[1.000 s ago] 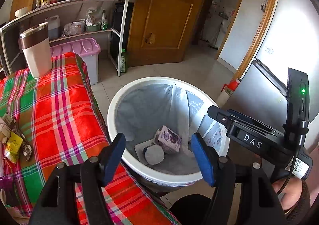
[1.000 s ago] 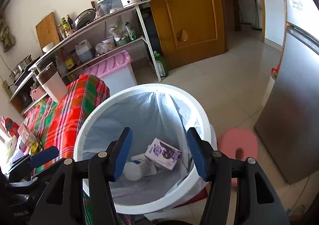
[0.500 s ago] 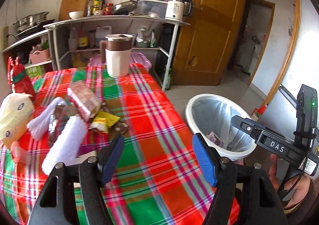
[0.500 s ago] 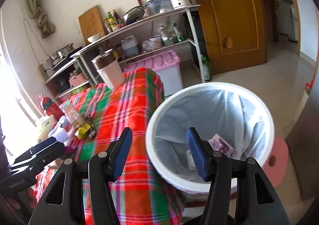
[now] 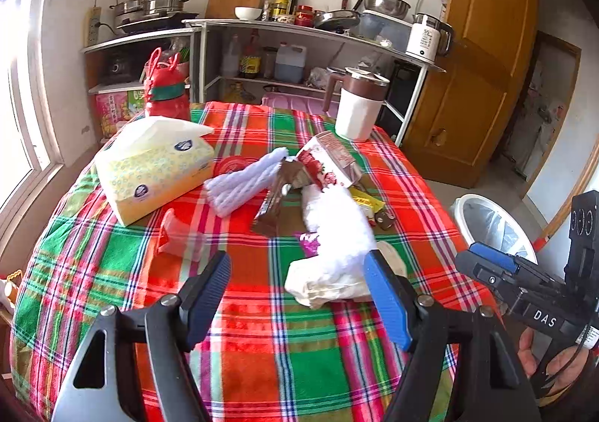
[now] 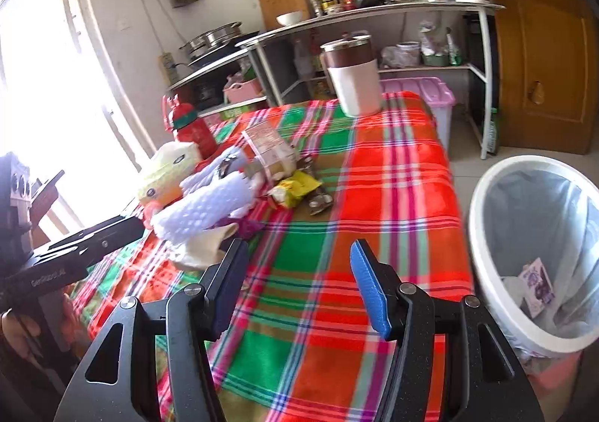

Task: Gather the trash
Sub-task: 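Move both open tools back over the table items, then grasp the white paper bag with the right tool while the left tool grasps the red-lidded plastic cup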

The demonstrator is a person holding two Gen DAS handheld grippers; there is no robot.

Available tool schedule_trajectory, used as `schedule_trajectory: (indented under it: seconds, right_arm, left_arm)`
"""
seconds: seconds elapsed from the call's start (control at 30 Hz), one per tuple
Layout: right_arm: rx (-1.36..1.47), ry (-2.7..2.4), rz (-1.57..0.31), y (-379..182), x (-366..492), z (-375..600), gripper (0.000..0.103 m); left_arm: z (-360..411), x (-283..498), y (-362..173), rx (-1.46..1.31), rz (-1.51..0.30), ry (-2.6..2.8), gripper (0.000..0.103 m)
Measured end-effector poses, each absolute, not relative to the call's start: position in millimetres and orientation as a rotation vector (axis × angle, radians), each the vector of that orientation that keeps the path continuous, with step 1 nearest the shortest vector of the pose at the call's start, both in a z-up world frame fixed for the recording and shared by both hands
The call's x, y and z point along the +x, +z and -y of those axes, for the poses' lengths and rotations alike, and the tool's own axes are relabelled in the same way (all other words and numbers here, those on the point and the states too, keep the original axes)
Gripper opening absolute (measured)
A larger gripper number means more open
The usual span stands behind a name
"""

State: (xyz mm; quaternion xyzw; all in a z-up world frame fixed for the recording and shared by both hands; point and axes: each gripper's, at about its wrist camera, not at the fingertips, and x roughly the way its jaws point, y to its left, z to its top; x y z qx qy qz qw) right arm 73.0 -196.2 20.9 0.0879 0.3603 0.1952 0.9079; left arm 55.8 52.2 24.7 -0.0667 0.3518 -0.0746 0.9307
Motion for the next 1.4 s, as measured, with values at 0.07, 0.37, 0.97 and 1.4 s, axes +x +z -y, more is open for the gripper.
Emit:
schedule_trajectory:
  seconds: [0.07, 0.37, 0.97, 1.4]
  right_arm:
    - [0.159, 0.450, -0.763, 18, 75, 178, 0.058]
    - [0.048, 0.565, -0.774, 8, 89, 126, 0.067]
    - [-0.142, 0.567, -0.728, 6, 88, 96, 0.068]
    - [-0.168, 0.637, -0.768, -7, 91, 81, 0.068]
  left_arm:
    - [-63, 56, 21, -0.151, -0.725, -0.135, 0.075]
    - [-99, 51, 3, -0.200, -0.750, -0.093, 0.075]
    - [-130, 68, -18, -0.274, -0.803, -0.063, 0.076]
    - [-132, 96, -31, -0.257, -0.842, -0.019, 0.077]
